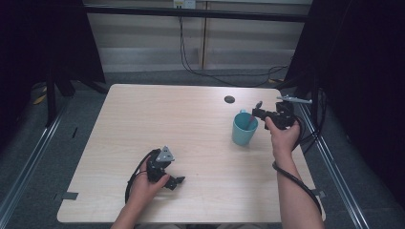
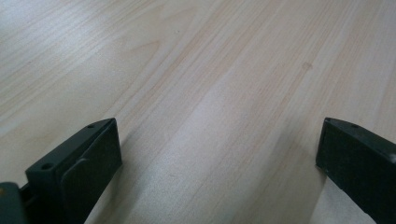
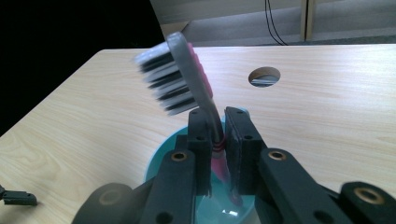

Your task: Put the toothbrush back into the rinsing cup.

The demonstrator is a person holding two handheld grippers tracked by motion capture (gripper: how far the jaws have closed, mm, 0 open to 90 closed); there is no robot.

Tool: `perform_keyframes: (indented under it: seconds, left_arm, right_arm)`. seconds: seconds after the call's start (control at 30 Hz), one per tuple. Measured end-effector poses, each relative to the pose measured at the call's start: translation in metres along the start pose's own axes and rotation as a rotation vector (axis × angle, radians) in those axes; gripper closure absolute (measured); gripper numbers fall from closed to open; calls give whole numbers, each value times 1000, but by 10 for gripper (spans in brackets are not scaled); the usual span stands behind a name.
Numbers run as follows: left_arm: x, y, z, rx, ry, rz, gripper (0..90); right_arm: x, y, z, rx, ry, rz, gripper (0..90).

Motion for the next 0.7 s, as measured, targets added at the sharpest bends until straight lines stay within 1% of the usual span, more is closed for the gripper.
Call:
perform_keyframes:
  seconds: [0.23, 0.4, 0.6, 0.7]
  left_arm:
    - [0, 0, 0, 1, 0, -3, 0]
    - [0, 0, -1, 7, 0, 5, 0]
    - [0, 0, 0, 5, 0, 3, 0]
    - [0, 0, 0, 5, 0, 2, 0]
  right_arm:
    - [-1, -2, 0, 4, -6, -1, 797]
    - [-4, -4, -2, 5, -8, -1, 791]
    - [-5, -6, -2, 0, -11, 11, 778]
    - [-5, -6, -2, -1, -13, 11, 753]
Point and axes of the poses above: each handheld gripper's, and its own axes: z roughly forward along the jaws, y roughly out of its top, x roughly to its left, the point moved 4 cm from there along z, roughly forward along the jaws, and after that the axes turned 4 degrees about -z, right-handed, at the moved point
